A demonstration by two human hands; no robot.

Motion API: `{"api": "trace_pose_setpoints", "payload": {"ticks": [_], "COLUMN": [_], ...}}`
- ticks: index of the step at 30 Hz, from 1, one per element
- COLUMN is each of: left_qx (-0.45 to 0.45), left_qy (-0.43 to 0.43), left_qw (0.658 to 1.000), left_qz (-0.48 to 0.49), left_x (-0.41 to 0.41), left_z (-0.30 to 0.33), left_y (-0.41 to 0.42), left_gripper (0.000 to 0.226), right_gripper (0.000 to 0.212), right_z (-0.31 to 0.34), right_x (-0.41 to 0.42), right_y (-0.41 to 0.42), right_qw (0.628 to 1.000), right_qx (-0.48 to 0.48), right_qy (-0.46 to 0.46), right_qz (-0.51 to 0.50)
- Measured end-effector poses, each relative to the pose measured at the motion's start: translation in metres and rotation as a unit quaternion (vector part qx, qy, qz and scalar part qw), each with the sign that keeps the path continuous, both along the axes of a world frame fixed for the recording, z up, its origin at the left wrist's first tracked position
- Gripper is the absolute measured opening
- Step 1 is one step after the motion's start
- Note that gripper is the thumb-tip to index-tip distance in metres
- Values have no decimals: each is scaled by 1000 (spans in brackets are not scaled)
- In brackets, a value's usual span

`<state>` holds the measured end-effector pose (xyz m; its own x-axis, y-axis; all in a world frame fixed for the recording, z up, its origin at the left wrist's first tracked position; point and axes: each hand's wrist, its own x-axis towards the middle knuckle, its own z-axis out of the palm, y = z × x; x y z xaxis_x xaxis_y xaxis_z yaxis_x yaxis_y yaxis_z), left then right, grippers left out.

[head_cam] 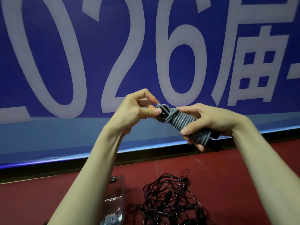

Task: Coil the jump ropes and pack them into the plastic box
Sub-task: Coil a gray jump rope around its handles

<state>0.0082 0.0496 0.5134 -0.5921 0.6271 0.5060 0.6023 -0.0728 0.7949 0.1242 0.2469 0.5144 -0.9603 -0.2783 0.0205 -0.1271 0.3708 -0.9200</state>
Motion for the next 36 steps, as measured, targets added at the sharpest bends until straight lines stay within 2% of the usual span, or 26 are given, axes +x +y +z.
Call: {"api": "trace_pose_setpoints", "payload": {"ticks": [5, 13, 18, 27, 36], "left_qx": [-13, -92, -60, -20, 165], "left_qy": [-5, 6, 35, 44, 79], "left_qw": [999, 995, 998, 999, 981], "left_qz": [-41, -27, -6, -24, 69], "left_x": [4, 10, 9, 6, 17], "left_z": [5, -6, -19, -22, -31], "left_y": [-7, 3, 9, 5, 27], "left_gripper": [25, 31, 30, 20, 27], "right_gripper": [59, 57, 57, 62, 51], "right_z": [6, 9, 7, -7, -6], "right_x": [5, 10, 11, 1, -3], "right_y": [1, 4, 5, 13, 10], "right_qw": [999, 997, 997, 996, 993], "right_qx": [-15, 65, 60, -44, -114], "right_qy": [-31, -46, -49, -71, -29], "right_qz": [21, -14, -22, 14, 7]}}
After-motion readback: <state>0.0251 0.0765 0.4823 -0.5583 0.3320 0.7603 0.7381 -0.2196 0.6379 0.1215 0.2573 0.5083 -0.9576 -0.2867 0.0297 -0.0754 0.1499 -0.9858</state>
